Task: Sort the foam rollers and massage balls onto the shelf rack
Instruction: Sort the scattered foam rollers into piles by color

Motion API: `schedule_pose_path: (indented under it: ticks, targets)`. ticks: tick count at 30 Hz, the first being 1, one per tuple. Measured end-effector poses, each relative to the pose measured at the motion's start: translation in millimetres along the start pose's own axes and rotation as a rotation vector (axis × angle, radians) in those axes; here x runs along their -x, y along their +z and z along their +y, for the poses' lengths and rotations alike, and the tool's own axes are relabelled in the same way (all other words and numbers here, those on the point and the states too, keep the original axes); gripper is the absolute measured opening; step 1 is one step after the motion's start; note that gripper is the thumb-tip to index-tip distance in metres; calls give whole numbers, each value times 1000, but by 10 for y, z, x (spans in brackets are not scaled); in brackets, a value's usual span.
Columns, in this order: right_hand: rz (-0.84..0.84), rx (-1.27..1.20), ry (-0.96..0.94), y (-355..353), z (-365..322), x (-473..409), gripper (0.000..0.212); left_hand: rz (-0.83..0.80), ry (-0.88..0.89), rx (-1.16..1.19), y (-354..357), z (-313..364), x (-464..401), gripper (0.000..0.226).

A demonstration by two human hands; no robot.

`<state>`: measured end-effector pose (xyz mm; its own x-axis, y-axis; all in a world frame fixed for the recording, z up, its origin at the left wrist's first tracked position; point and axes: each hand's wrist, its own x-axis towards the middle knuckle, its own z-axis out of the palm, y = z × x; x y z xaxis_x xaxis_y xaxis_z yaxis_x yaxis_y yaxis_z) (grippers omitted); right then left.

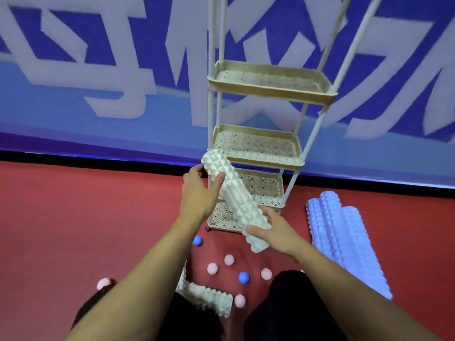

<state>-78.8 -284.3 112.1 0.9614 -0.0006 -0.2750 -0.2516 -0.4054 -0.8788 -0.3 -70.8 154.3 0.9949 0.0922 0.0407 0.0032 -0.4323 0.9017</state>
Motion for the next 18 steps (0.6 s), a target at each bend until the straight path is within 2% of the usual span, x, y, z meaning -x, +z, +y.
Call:
schedule_pose_path:
  ticks: [6, 11, 14, 17, 18]
  targets:
    - [108, -110, -97, -556, -353, 553, 56, -80, -69, 268, 562, 735, 485, 110]
    - [200, -246, -158, -1021, -315, 1001, 65, -258, -124, 441, 1090, 1233, 843, 117]
    - [246, -357, -171, -1257, -202, 1281, 69, -360, -125, 514, 1359, 1515, 1135, 86]
    - [283, -464, -156, -1462, -62, 1522, 58, -509, -68, 633, 1663, 1747, 1392, 41]
    - [294, -492, -153, -1524, -32, 1614, 54, -542, -63, 662, 1742, 1828, 1482, 38]
